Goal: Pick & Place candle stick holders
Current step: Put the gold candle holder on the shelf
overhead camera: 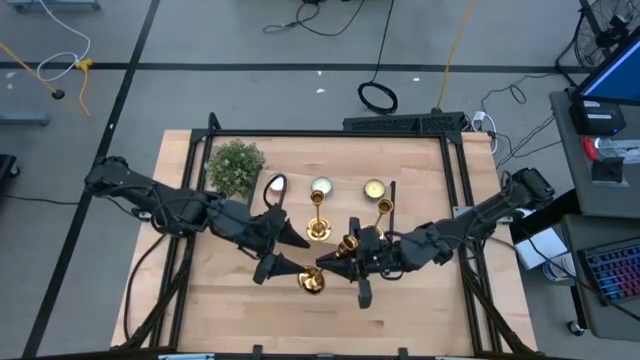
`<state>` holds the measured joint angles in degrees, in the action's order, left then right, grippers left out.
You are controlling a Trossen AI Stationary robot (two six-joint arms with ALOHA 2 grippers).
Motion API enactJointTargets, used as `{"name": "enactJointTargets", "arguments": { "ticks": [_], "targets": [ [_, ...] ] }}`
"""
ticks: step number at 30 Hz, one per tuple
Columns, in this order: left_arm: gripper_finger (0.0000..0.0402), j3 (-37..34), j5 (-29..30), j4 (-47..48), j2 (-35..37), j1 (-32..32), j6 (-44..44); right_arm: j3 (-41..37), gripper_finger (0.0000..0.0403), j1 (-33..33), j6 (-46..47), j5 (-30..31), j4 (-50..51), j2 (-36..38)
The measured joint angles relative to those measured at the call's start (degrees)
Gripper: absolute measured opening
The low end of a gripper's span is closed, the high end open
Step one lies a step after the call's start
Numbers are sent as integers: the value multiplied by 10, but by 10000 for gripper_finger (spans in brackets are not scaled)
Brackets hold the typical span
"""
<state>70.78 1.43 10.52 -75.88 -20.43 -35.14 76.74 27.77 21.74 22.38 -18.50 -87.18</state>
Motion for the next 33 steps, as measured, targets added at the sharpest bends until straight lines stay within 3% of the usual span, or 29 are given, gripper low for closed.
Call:
{"name": "enactJointTargets", "arguments": {
  "ticks": [7,14,20,25,33],
  "targets": [
    [339,0,29,-18,0,-28,48,0,8,4,16,2,-5,0],
    [268,0,75,-17,0,-63,99,-1,8,29,14,17,-23,-10],
    [222,0,78,-35,0,-67,126,0,8,37,16,32,-49,-27],
    [215,0,71,-38,-12,-61,139,31,8,32,10,29,-57,-58],
    [214,42,41,-28,-62,-64,148,132,9,30,-15,13,29,-116]
  ]
}}
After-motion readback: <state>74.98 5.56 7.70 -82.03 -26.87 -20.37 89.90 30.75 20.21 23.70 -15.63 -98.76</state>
